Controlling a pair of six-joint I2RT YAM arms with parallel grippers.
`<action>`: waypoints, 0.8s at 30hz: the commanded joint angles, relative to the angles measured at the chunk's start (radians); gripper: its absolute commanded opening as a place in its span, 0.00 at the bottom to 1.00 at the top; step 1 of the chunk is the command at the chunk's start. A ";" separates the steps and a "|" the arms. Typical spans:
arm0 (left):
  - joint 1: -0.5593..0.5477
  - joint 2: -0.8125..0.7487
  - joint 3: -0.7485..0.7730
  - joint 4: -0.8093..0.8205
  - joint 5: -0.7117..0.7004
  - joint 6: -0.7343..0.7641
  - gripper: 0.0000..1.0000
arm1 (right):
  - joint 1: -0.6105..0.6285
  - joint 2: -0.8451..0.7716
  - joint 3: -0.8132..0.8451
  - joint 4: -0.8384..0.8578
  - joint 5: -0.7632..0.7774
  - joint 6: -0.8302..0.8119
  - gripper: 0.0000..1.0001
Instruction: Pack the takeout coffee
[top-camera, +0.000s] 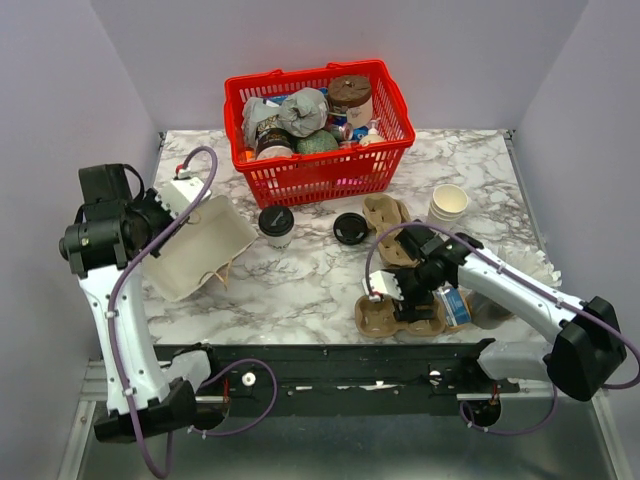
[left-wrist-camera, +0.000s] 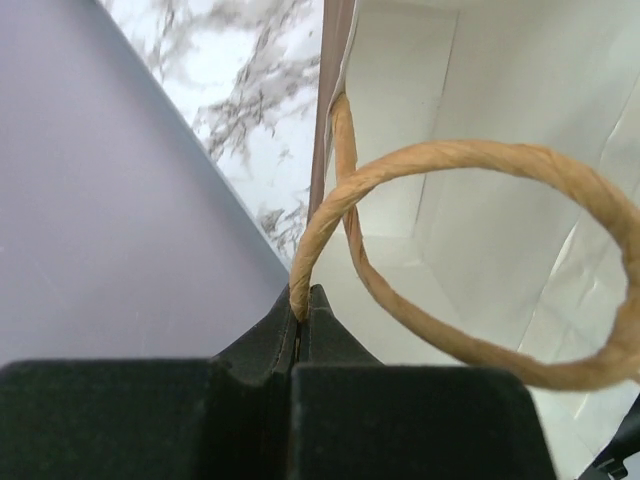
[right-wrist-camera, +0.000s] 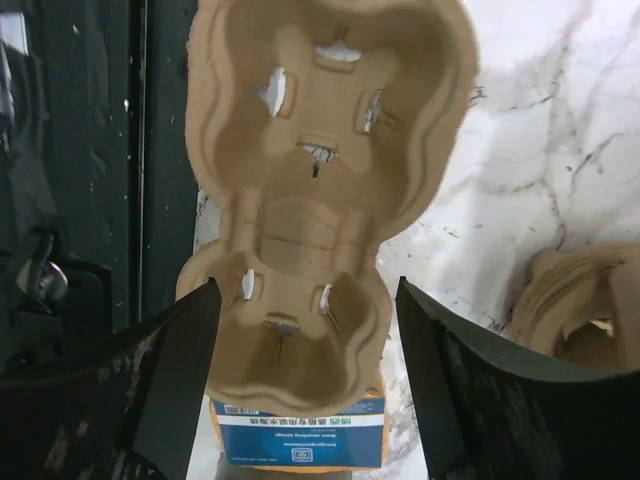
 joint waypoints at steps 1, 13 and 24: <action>-0.005 -0.083 -0.029 -0.106 0.229 0.107 0.00 | 0.003 -0.049 -0.079 0.066 0.046 -0.100 0.79; -0.049 -0.112 -0.101 -0.149 0.277 0.106 0.00 | 0.005 -0.023 -0.093 0.170 0.009 -0.015 0.69; -0.054 -0.144 -0.087 -0.161 0.104 0.146 0.00 | 0.016 -0.062 -0.099 0.118 -0.032 -0.003 0.55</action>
